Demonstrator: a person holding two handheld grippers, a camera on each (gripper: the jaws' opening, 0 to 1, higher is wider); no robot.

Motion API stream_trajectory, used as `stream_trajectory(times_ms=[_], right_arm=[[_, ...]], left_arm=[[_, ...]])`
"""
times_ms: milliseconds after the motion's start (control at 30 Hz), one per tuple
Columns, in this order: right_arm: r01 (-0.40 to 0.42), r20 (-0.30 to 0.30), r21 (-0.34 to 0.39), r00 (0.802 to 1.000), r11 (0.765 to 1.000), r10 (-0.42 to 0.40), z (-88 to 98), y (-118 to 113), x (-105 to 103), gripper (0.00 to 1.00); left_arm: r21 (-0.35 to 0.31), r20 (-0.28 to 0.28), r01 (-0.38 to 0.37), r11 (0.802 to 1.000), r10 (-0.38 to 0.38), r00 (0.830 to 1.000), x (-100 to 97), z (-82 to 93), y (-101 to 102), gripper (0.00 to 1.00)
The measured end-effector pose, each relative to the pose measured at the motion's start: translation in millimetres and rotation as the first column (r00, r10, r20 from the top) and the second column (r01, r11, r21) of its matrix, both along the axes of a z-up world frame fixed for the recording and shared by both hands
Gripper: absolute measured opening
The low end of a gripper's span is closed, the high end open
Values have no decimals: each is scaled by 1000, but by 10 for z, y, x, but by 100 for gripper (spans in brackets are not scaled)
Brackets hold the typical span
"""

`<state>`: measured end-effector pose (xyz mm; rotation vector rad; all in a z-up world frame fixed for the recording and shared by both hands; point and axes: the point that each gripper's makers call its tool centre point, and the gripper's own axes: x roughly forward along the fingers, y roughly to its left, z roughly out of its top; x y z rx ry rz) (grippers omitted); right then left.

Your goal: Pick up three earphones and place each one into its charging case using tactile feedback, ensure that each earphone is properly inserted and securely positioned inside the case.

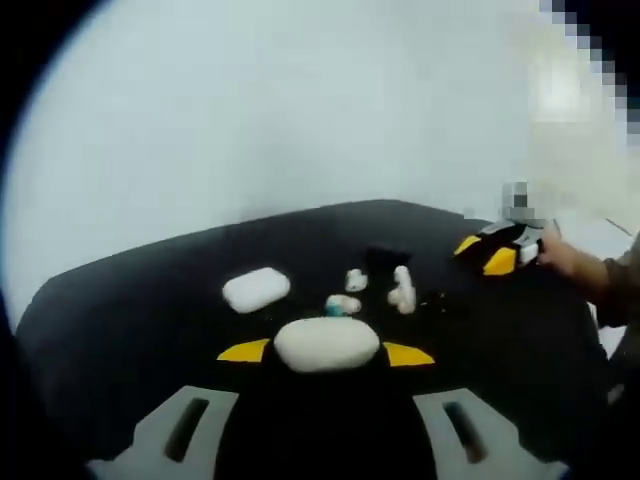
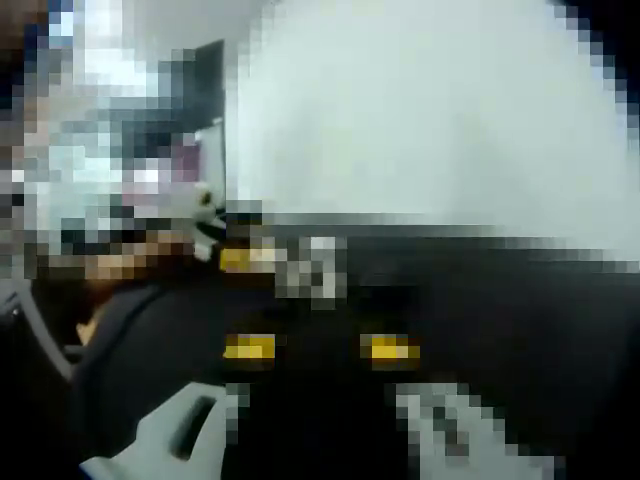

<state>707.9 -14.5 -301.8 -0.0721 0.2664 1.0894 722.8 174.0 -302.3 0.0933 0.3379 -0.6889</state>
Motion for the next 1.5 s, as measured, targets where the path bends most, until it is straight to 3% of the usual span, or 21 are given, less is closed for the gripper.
stream_trajectory(times_ms=[133,233,333,367,400,433,467,533,567,633,733,867,1033,1100,1200,1333,1367,1433,1467,1500], right_arm=[[4,-2,0,1000,1000,-4,-4,-8,11,33],[7,-4,4,1000,1000,-7,0,-11,16,33],[9,-4,2,1000,1000,-9,-4,-11,17,33],[9,-4,2,1000,1000,-9,-5,-12,19,33],[10,-4,2,1000,1000,-10,-5,-14,21,33],[10,-4,2,1000,1000,-10,-4,-15,22,33],[10,-4,2,1000,1000,-10,-5,-16,23,33],[11,-4,0,1000,1000,-11,-9,-16,22,33],[11,-3,-1,1000,1000,-11,-9,-17,21,33],[7,-3,1,1000,1000,-7,-3,-17,17,33],[3,-3,-2,1000,1000,-3,-5,-17,10,33],[-24,7,9,1000,1000,24,34,-3,-37,33],[-234,57,63,971,970,231,221,220,-433,34],[-264,85,-14,961,964,265,129,282,-508,36],[-241,145,-113,956,964,256,21,339,-477,36],[-312,45,-116,947,943,319,-125,409,-607,36],[-334,41,-152,938,930,343,-179,410,-650,36],[-411,66,-200,900,889,430,-216,439,-817,35],[-446,62,-186,884,876,463,-197,453,-914,31],[-509,62,-162,850,845,523,-147,471,-1064,28]], left_arm=[[-39,55,139,990,-137,989,-230,179,-258,38],[-56,71,285,957,-281,957,-460,245,-504,38],[-52,101,412,910,-405,909,-678,290,-732,37],[-65,119,462,885,-453,884,-777,326,-819,33],[-101,109,489,867,-479,871,-852,357,-860,1],[-207,5,475,855,-485,875,-972,368,-874,3],[-237,91,495,836,-488,868,-914,530,-887,1],[-248,129,420,873,-400,907,-752,611,-784,5],[-230,136,411,882,-389,911,-736,604,-740,10],[-244,112,401,883,-385,916,-746,586,-688,7],[-241,124,391,888,-372,920,-759,606,-699,9],[-167,138,405,899,-385,912,-768,530,-776,16],[-28,148,451,892,-443,884,-821,330,-907,29],[6,149,468,884,-464,873,-838,264,-965,33],[63,143,446,893,-451,881,-778,193,-965,34],[68,149,437,897,-442,885,-735,184,-925,34],[69,148,435,898,-440,886,-727,177,-912,34],[79,146,429,900,-437,888,-714,156,-892,34],[83,145,429,900,-436,888,-711,148,-887,34],[84,143,430,899,-438,887,-710,138,-882,34]])
